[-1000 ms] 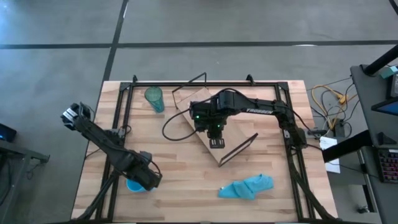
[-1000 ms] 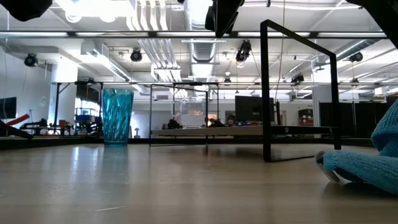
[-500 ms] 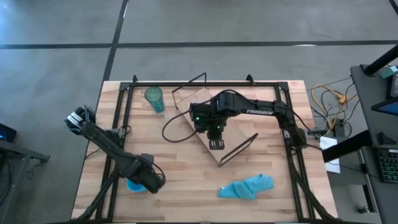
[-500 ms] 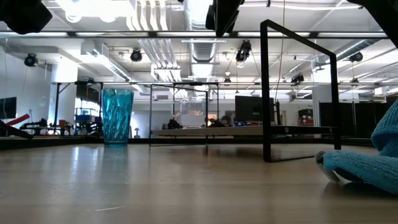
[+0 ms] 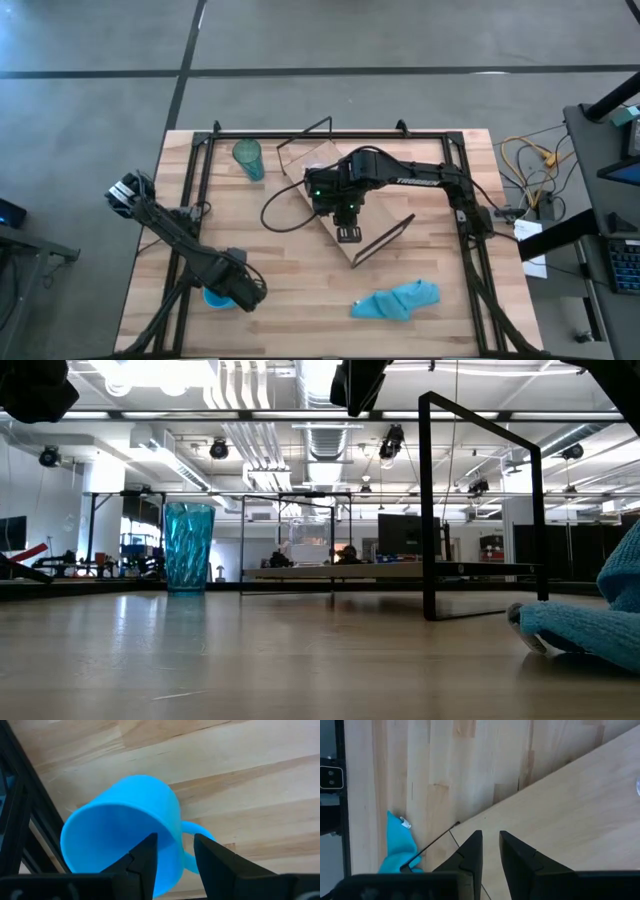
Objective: Stack small to large cups/mugs on shelf
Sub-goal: Put the blue mug on the shelf
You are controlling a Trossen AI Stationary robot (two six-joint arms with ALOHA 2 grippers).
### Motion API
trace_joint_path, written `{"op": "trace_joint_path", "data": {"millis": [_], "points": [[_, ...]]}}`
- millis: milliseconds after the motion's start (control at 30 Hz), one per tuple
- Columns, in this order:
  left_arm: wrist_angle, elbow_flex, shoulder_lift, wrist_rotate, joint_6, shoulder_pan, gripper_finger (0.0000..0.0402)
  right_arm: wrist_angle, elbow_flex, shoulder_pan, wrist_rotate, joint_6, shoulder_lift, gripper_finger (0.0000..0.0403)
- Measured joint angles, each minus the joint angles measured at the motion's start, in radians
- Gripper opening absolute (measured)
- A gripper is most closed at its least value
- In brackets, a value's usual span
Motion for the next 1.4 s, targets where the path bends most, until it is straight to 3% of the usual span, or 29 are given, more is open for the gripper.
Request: {"op": "trace_joint_path", "data": {"millis": [300, 600, 700, 1200, 1400], "points": [[0.001, -0.004, 0.006, -0.001, 0.000, 0.007, 0.0106, 0.000, 0.000, 0.000, 0.000, 0.000, 0.000, 0.0059], [0.013, -0.005, 0.033, -0.002, 0.001, 0.018, 0.0017, 0.001, 0.000, 0.000, 0.000, 0.000, 0.000, 0.0059], [0.027, -0.005, 0.033, -0.005, 0.029, 0.019, 0.0004, 0.001, 0.000, 0.000, 0.000, 0.000, 0.000, 0.0059], [0.129, 0.015, 0.029, -0.006, 0.882, 0.020, 0.0001, 0.009, 0.000, 0.000, 0.000, -0.012, 0.000, 0.0059], [0.130, 0.018, 0.029, -0.047, 1.013, 0.047, 0.0001, 0.010, 0.000, 0.000, 0.000, -0.012, 0.000, 0.0058]]}}
